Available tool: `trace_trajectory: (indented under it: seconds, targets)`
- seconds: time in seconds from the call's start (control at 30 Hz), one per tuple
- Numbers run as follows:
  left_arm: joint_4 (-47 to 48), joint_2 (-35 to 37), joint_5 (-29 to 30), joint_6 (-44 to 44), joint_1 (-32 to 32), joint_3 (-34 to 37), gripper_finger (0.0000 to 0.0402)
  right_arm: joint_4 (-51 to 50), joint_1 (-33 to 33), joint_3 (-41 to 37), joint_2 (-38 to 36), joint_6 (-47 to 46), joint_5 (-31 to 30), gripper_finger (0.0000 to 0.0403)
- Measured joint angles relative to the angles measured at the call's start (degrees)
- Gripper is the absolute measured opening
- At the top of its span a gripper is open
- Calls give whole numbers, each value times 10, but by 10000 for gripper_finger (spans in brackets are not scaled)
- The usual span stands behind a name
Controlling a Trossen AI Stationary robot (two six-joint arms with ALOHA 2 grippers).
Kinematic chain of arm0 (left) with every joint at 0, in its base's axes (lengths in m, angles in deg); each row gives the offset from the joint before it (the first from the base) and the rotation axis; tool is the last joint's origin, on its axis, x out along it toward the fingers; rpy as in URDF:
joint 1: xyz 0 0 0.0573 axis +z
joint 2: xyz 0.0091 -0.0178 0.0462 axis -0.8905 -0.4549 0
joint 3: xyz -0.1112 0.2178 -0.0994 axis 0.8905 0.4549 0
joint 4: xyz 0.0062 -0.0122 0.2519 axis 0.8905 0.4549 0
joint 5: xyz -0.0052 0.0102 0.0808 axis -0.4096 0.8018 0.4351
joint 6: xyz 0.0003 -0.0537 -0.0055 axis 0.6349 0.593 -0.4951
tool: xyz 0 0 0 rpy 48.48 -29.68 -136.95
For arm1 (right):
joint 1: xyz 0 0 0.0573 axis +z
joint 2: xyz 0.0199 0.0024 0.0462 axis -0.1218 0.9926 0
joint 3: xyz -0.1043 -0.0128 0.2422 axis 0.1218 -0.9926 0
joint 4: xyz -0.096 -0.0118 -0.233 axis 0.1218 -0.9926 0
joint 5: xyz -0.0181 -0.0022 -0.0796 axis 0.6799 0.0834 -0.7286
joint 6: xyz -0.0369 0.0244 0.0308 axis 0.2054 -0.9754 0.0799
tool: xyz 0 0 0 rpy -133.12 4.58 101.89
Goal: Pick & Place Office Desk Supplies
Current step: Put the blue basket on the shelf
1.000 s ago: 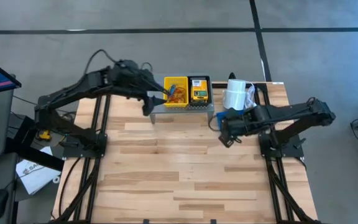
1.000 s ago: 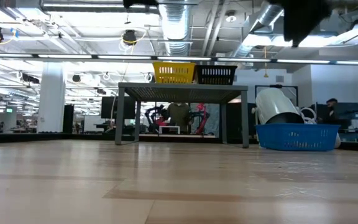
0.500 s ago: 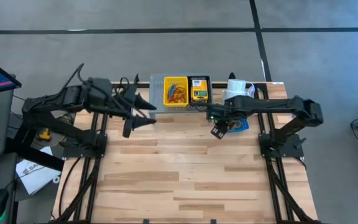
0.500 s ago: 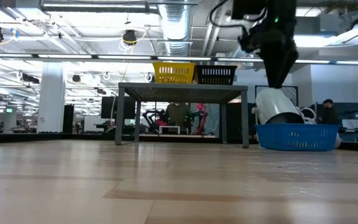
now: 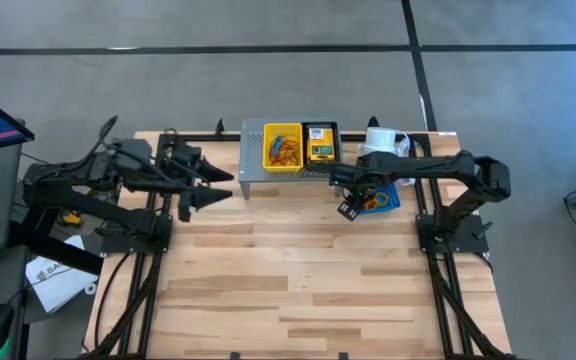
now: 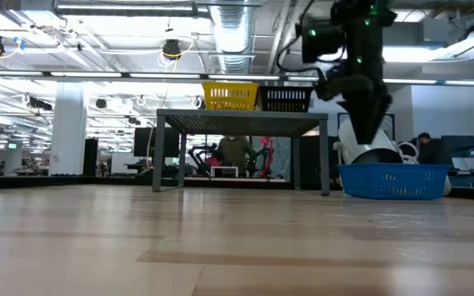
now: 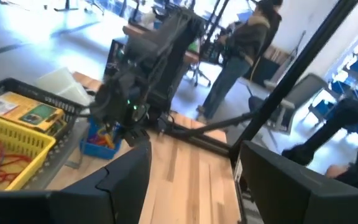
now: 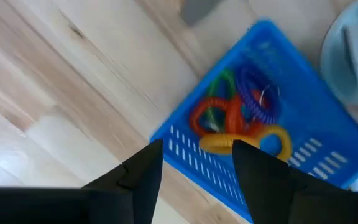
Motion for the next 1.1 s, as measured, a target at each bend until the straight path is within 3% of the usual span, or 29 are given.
trace_trajectory:
  seconds: [0.23, 0.8, 1.1]
  targets:
    - [1, 34, 23, 5, 0, 3, 241, 44, 6, -63, -2, -6, 37, 189]
    - [3, 37, 30, 2, 0, 3, 241, 119, 16, -112, -2, -13, 59, 175]
    - [3, 36, 29, 6, 0, 3, 241, 143, 18, -142, -2, -11, 82, 134]
